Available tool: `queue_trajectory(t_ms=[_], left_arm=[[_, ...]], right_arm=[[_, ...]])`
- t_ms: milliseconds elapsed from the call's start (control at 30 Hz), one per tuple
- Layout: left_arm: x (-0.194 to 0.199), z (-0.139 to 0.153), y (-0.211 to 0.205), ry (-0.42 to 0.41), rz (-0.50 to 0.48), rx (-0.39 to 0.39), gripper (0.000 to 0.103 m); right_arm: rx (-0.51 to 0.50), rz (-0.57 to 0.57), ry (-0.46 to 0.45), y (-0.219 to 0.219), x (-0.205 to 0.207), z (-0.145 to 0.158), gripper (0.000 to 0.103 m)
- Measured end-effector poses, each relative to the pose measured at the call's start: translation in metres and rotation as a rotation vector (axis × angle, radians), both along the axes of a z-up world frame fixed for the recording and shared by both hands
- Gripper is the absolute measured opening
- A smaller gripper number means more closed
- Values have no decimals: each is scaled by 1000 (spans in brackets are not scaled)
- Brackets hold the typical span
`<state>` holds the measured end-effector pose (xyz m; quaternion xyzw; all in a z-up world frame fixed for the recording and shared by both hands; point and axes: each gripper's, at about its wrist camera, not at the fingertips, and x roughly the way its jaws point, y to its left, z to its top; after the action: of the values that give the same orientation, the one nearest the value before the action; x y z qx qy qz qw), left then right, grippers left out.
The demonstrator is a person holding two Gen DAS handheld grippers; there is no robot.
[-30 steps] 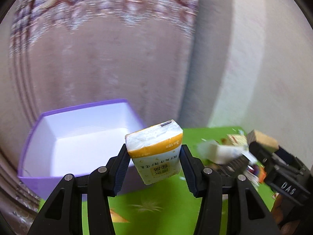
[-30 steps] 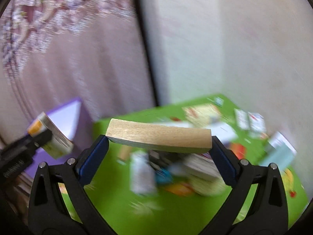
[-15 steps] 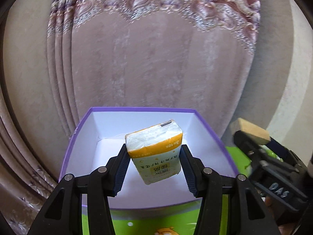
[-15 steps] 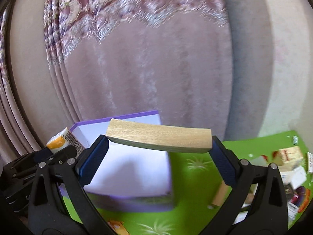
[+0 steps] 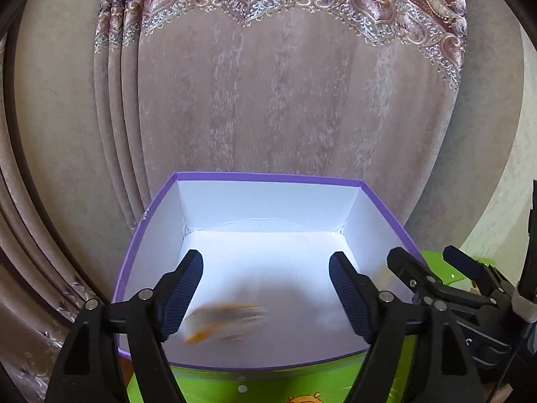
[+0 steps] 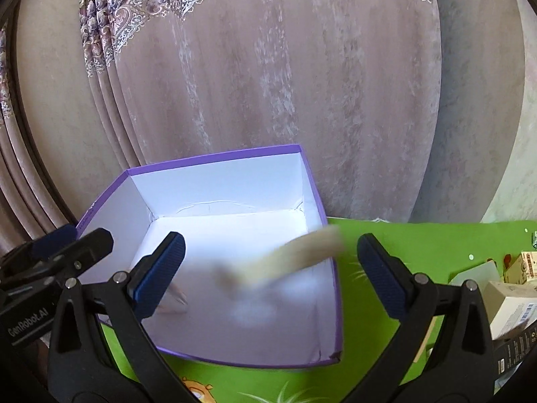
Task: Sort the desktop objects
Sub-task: 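Carry tissue pack and wooden block into the purple box and release both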
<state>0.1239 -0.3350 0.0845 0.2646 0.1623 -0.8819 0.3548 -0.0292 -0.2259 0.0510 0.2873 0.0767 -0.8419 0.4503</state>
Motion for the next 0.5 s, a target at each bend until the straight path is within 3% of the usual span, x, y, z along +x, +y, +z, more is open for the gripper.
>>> queue_trajectory(t_ms=[500], left_arm=[[-27, 27, 62, -1, -106, -65, 82]], right_arm=[[-64, -66, -9, 75, -13, 15, 102]])
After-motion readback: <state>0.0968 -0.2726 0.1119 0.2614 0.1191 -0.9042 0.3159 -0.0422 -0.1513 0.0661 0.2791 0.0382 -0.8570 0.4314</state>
